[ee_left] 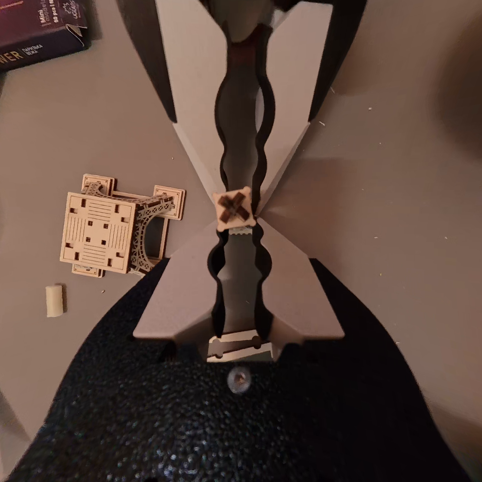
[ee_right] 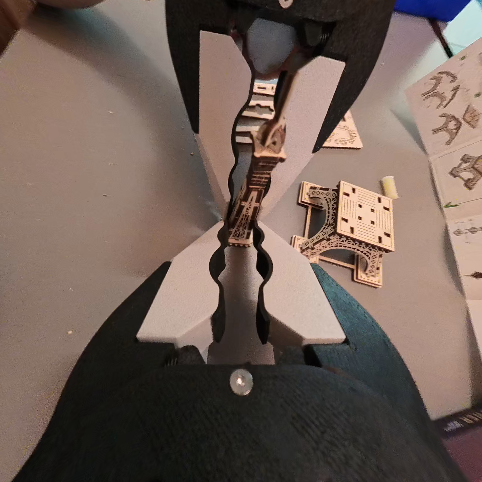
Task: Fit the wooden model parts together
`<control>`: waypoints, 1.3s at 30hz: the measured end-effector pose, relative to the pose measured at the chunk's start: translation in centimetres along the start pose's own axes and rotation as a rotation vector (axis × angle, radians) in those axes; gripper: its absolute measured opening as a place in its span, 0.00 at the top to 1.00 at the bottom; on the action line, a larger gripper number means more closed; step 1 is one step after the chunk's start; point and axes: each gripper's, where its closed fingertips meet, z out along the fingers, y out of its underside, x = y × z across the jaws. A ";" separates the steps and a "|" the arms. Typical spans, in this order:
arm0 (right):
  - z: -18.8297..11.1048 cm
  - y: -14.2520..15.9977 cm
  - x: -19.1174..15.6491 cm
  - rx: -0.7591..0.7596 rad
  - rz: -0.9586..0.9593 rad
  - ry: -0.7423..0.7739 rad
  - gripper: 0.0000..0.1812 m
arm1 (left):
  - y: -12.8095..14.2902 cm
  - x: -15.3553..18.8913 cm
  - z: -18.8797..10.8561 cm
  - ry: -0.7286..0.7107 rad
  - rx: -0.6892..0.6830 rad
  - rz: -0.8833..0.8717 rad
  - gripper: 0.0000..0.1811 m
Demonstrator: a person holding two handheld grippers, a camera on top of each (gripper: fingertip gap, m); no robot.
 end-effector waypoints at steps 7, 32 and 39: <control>0.0 0.1 0.0 0.013 -0.004 -0.027 0.91 | 0.0 0.0 0.0 -0.010 -0.059 -0.018 0.91; 0.0 0.3 0.0 0.032 -0.014 0.001 0.90 | 0.1 -0.1 0.1 -0.089 -0.152 -0.107 0.91; -1.9 2.1 0.1 -0.046 -0.077 0.085 0.89 | -0.5 0.1 0.3 -0.064 0.020 -0.035 0.91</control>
